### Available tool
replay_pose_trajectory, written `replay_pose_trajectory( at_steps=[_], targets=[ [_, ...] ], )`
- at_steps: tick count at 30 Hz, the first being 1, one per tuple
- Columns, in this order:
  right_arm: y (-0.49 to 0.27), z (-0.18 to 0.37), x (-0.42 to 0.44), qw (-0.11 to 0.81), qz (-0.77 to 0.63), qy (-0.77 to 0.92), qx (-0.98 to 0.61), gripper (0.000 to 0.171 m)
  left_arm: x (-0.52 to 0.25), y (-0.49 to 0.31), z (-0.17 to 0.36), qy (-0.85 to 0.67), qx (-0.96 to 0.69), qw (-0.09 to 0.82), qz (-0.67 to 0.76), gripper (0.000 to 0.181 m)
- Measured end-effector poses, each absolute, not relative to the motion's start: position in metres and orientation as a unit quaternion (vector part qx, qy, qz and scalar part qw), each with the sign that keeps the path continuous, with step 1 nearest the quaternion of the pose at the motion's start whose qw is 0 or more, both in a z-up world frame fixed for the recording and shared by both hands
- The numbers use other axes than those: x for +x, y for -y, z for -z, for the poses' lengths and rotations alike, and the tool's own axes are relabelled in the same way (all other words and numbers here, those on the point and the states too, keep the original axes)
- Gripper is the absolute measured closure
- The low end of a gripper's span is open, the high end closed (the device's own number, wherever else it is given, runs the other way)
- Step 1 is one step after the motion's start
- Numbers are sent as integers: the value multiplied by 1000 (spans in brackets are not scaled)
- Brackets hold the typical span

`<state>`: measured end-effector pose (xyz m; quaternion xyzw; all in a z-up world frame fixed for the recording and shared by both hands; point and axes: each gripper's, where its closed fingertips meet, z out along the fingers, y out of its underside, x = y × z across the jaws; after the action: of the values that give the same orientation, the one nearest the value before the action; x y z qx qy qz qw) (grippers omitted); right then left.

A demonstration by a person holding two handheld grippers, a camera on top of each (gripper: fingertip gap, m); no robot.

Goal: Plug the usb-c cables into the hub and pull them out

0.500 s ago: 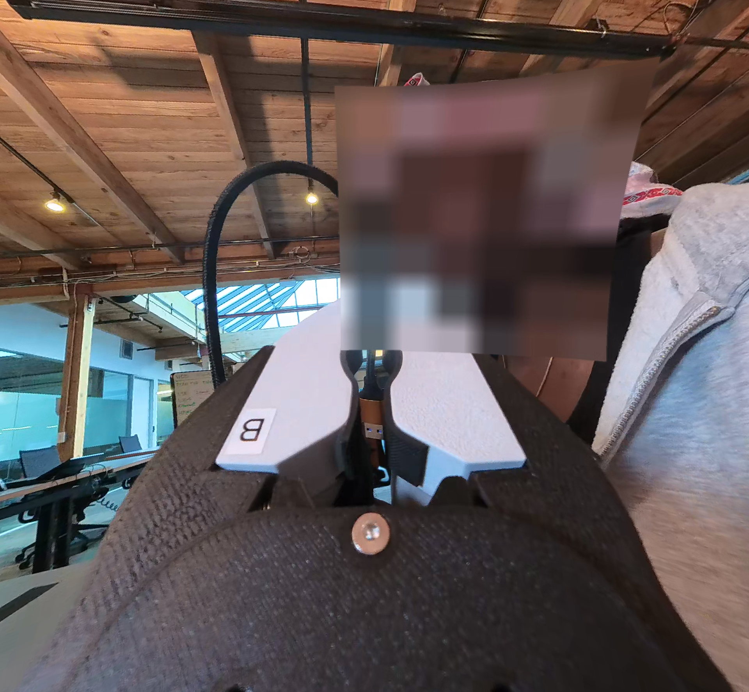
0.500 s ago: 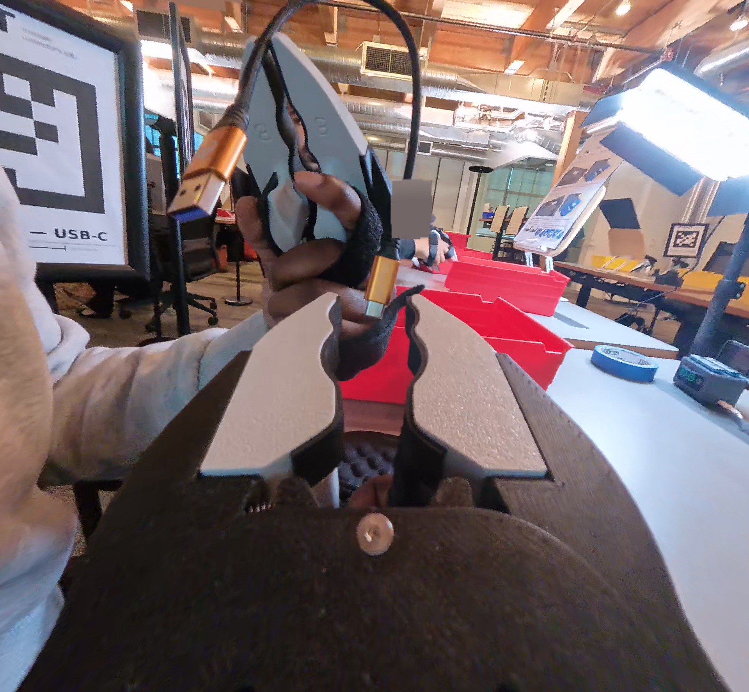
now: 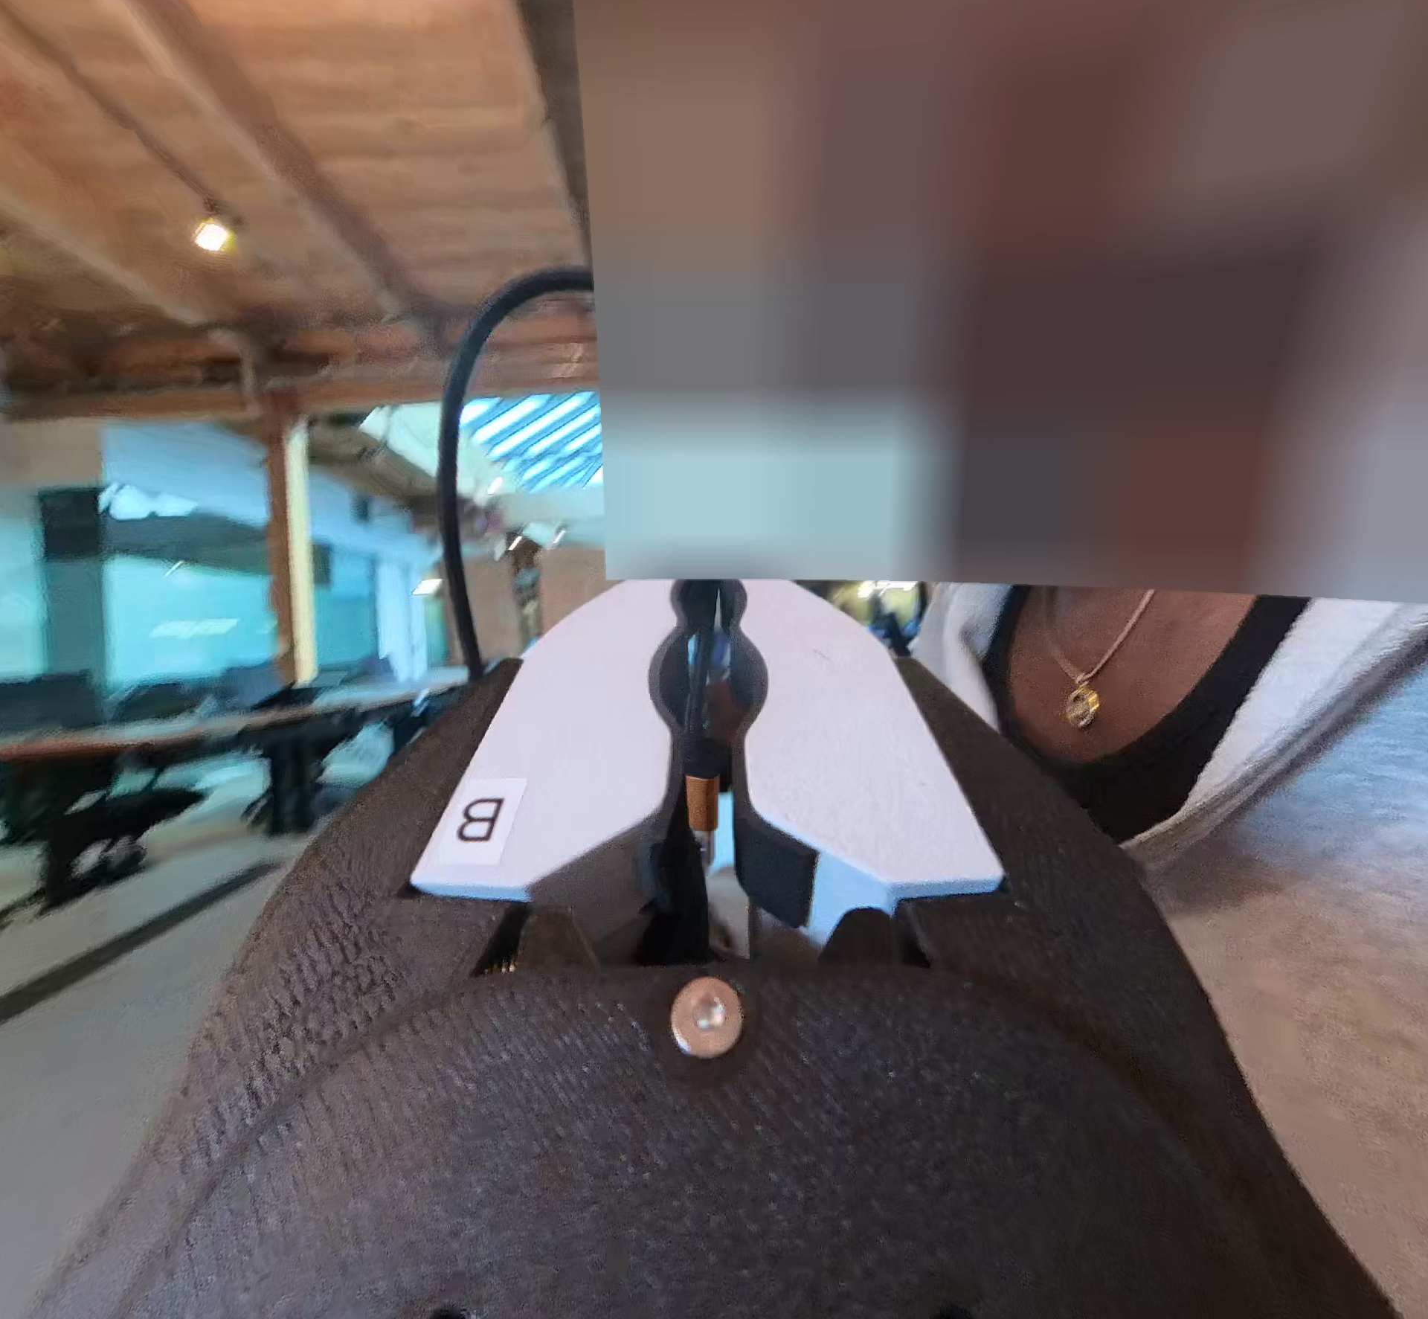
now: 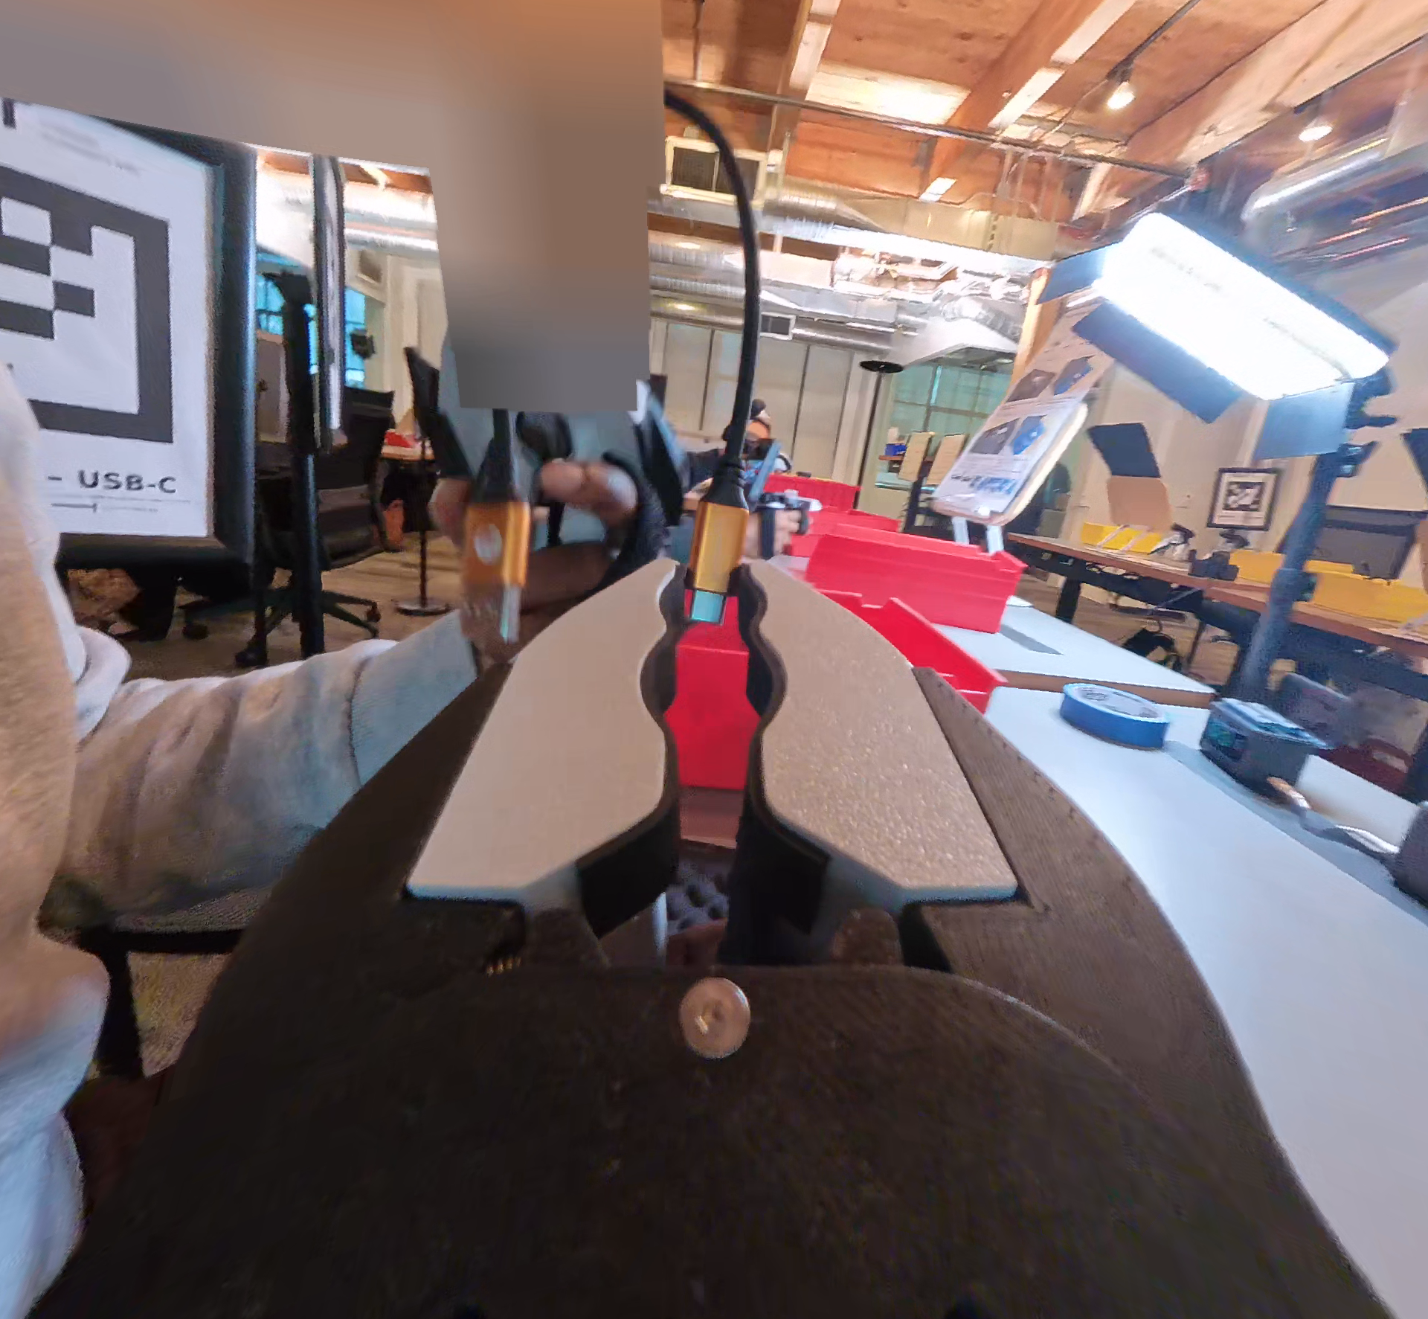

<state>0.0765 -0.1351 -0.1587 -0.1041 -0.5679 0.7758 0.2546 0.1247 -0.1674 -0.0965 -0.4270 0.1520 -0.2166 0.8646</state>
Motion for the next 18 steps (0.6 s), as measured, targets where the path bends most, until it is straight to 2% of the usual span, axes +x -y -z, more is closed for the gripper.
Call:
replay_pose_trajectory(
  at_steps=[2, 6, 8, 12, 14, 18],
  targets=[
    [114, 150, 69, 274, -778, 552, -121, 159, 111, 160, 110, -112, -503, 843, 156, 173],
    [79, 152, 44, 355, -713, 581, -167, 159, 59, 176, 136, 5, -616, 787, -27, 147],
    [66, 161, 30, 395, -662, 607, -194, 159, 35, 203, 135, 65, -624, 769, -118, 133],
    [60, 180, 14, 374, -630, 632, -252, 159, 33, 248, 103, 109, -555, 788, -244, 130],
    [62, 183, 12, 363, -631, 635, -259, 159, 61, 238, 88, 67, -538, 814, -210, 135],
    [70, 180, 17, 309, -670, 622, -261, 159, 102, 168, 107, 27, -582, 813, 17, 139]
  ],
)
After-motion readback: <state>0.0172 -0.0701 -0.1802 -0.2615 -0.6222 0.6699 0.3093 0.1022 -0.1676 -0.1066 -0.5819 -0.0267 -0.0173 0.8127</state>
